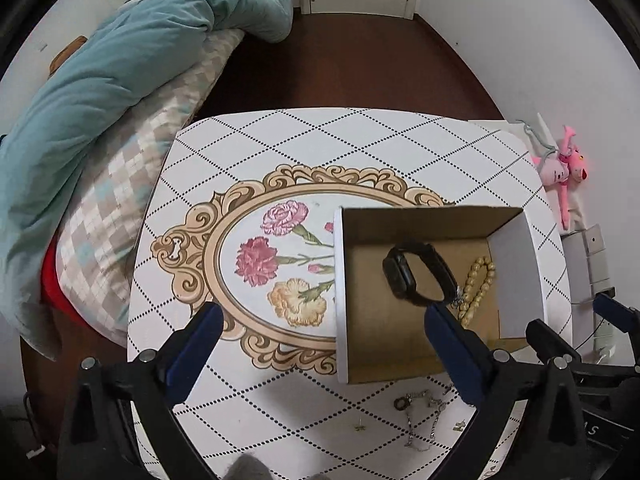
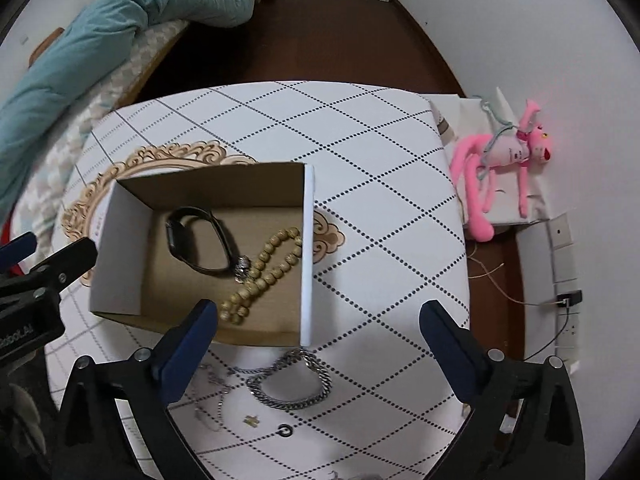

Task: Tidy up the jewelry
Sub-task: 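Carry both items into the white box and open both tools, then lift both tools out of the box back over the jewelry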

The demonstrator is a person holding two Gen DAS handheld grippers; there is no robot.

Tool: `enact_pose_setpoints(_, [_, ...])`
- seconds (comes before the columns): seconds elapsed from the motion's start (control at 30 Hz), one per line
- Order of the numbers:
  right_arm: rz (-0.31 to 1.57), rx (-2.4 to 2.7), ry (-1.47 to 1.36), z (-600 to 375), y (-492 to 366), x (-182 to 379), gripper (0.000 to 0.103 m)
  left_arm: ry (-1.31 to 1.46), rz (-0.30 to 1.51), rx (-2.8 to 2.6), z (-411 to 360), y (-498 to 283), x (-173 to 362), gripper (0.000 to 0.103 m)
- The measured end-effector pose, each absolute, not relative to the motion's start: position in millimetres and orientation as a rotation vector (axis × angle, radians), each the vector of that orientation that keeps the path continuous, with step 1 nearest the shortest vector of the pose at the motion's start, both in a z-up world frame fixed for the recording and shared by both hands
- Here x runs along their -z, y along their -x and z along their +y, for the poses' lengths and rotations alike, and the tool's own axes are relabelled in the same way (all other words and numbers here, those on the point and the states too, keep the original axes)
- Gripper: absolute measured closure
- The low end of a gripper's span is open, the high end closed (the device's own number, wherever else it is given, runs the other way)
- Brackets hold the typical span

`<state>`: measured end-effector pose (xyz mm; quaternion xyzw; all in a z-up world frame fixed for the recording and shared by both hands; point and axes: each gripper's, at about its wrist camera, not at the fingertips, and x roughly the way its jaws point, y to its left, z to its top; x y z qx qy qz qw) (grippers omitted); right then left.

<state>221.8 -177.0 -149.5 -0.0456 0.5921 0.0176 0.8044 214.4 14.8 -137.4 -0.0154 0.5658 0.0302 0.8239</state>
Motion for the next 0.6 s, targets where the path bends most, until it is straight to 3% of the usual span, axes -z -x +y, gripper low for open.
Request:
enact_pose_setpoints(0.23, [1.235, -0.019, 0.100, -181, -213, 142, 0.001, 0.033, 1.168, -0.072, 11, -200, 128, 0.000])
enact_pose_setpoints(0.6, [1.089, 0.013, 0.099, -188, -179, 82, 0.001, 0.047, 1.064, -0.063, 4, -168, 80, 0.000])
